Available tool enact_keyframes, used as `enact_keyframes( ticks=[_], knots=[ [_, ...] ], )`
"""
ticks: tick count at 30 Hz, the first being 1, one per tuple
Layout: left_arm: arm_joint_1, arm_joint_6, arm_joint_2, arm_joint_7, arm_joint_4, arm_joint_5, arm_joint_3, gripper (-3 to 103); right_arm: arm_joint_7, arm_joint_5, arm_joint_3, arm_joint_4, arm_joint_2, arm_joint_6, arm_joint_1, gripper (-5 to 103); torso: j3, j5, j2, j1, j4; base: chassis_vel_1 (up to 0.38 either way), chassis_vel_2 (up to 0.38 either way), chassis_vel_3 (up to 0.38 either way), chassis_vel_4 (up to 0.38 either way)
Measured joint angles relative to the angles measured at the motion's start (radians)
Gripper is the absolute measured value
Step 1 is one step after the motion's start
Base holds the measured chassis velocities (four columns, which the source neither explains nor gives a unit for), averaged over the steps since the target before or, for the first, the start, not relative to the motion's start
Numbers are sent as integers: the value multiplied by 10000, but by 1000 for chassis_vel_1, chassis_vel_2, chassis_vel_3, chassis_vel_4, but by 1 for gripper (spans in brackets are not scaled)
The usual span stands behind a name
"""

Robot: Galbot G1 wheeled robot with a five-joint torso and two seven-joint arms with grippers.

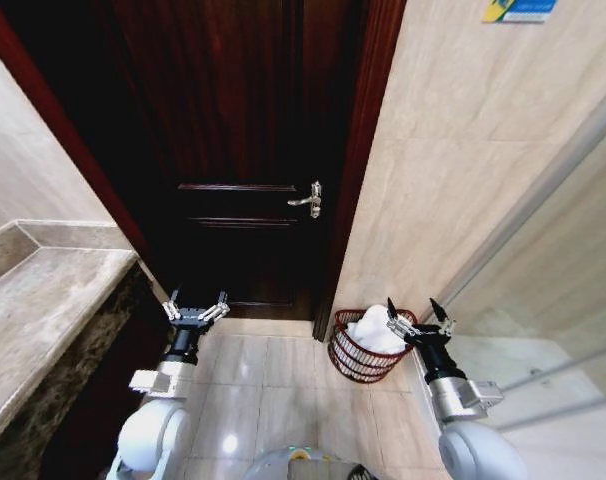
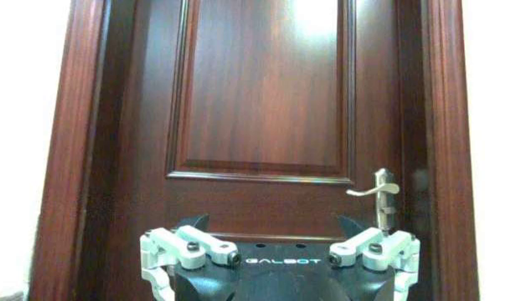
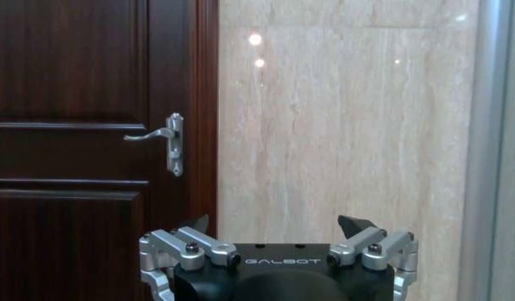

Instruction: Discard the used towel into the hamper.

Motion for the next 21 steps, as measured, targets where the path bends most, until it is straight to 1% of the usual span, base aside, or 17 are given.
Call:
enact_keyframes(
  ticks=[2, 4, 6, 14, 21],
  knots=[
    [8, 0, 0, 1, -14, 2, 0, 100, 0, 0, 0, 0, 0, 0, 0, 100, -2, -5, -3, -2, 1, 168, -155, -153, 176],
    [30, 1, 2, 6, -60, 2, -1, 100, 0, 0, 0, 0, 0, 0, 1, 100, -5, 3, -11, -4, 1, 159, -149, -162, 165],
    [32, -2, 0, 13, -69, 2, -4, 100, 0, 0, 0, 0, 0, 0, 1, 100, -8, -1, -19, -5, -2, 153, -166, -138, 121],
    [54, -37, -64, 29, -26, 58, 43, 100, 0, 0, 0, 0, 0, 0, 4, 100, -15, 2, -37, -9, 2, 141, -121, -118, 129],
    [97, -121, -48, 51, -45, 68, -8, 100, 1, 0, 0, 0, 0, 0, 2, 100, -22, 1, -44, -15, -1, 148, -147, -160, 134]
  ],
)
